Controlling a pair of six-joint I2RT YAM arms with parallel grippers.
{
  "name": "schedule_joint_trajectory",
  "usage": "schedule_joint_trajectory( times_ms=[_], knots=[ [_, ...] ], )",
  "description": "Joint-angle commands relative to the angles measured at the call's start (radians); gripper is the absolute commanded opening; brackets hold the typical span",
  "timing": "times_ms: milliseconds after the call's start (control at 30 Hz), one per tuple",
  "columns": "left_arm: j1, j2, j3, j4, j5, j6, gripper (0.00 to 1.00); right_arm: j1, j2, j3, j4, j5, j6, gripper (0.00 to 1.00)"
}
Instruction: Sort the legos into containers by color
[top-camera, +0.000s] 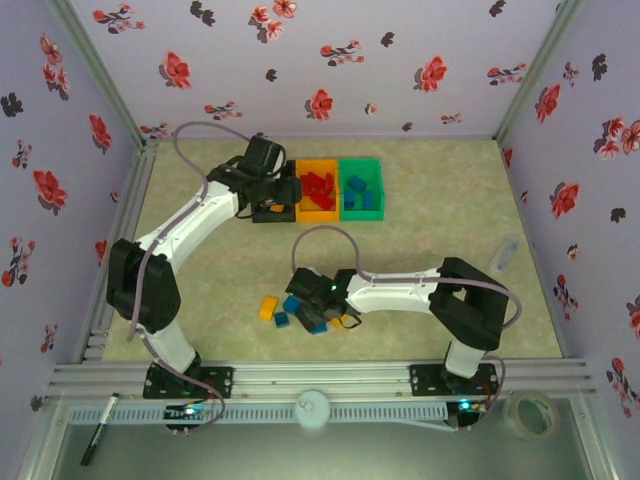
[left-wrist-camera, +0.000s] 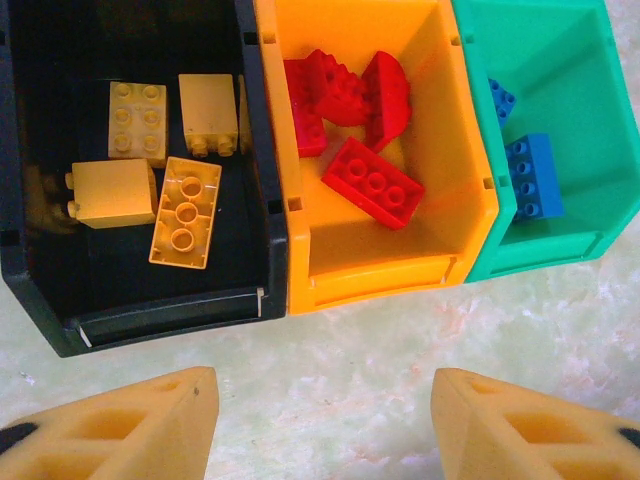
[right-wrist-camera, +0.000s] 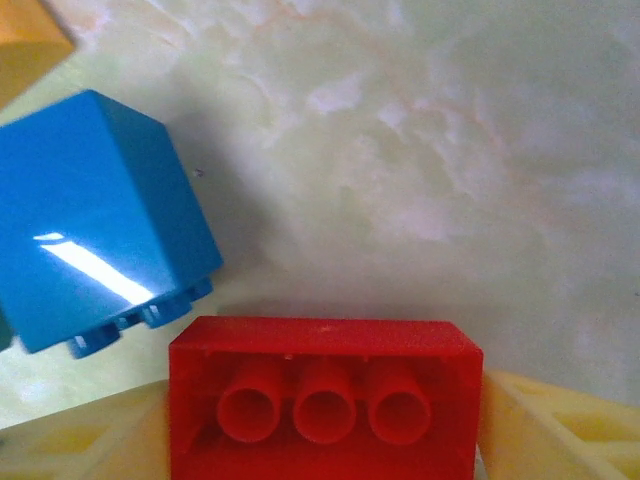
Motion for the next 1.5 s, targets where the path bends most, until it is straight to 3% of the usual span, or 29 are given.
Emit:
schedule_joint_trajectory(
  times_ms=[0,267,533,833,1100,1367,1467],
  knots=[
    [0.008,-0.026,-0.007,0.01,-0.017,-0.014,0.58,-0.006,0.015,0.027,-0.056,0.07,-0.022,0.71],
    [0.008,-0.029,-0.007,0.009,-0.016,-0.013,0.58,-0.077,0.007,0.029,-0.051,0.084,-0.071,0.61],
    [0.01,-0.037,-0.012,0.007,-0.018,-0.013,0.58,-0.226,-0.013,0.093,0.021,0.073,-0.145,0.58],
    [0.019,-0.073,-0.056,0.009,-0.039,-0.013,0.57,-0.45,0.015,0.288,0.092,0.01,-0.213,0.57],
    [0.023,-0.139,-0.156,-0.004,-0.043,-0.01,0.57,-0.563,0.182,0.565,0.063,-0.085,-0.28,0.58],
    [0.029,-0.187,-0.195,-0.031,-0.065,0.0,0.57,-0.592,0.364,0.844,-0.016,-0.136,-0.298,0.63],
    [0.031,-0.188,-0.192,-0.031,-0.065,0.004,0.57,-0.595,0.414,0.923,-0.064,-0.141,-0.299,0.81]
  ],
)
